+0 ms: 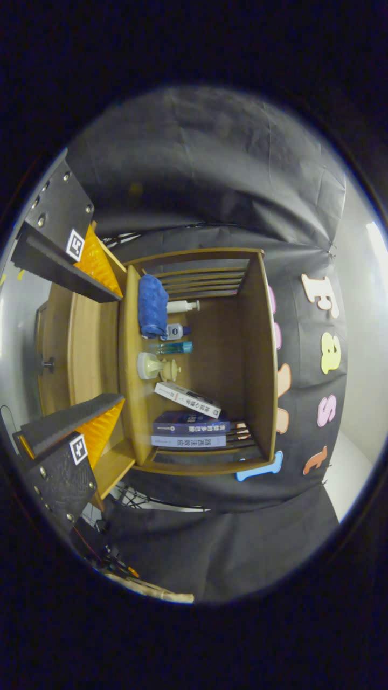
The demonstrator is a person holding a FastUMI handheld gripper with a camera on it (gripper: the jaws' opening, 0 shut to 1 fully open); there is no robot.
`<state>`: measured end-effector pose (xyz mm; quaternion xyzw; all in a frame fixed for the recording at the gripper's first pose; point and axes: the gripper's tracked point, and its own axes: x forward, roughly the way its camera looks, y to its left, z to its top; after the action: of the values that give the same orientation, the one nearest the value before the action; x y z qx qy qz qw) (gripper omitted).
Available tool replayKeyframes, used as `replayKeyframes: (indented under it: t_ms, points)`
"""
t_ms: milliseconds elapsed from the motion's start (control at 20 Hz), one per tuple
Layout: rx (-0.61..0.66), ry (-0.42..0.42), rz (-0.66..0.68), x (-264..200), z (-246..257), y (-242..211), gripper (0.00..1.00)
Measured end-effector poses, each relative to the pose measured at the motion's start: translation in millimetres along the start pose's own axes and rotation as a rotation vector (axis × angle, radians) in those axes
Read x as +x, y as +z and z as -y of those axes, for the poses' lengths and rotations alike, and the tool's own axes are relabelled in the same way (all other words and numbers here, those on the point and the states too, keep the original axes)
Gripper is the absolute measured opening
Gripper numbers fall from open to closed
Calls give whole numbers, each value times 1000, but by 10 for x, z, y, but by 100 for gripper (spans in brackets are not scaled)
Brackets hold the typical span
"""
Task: Pull open the drawer, take out the items inside it, and place them on the countertop above the cabinet.
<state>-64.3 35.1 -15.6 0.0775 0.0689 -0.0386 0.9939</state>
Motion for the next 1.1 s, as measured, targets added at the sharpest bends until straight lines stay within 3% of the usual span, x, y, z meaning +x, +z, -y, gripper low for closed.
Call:
replayKeyframes:
  t_ms: [300, 700, 1000, 1100]
  points:
    - [-17, -9, 34, -168, 94, -309, 100]
    - [-125, 2, -18, 163, 165, -1085, 100]
    - [-46, -48, -69, 268, 272, -1539, 100]
    - [-32, -16, -91, 420, 238, -1675, 100]
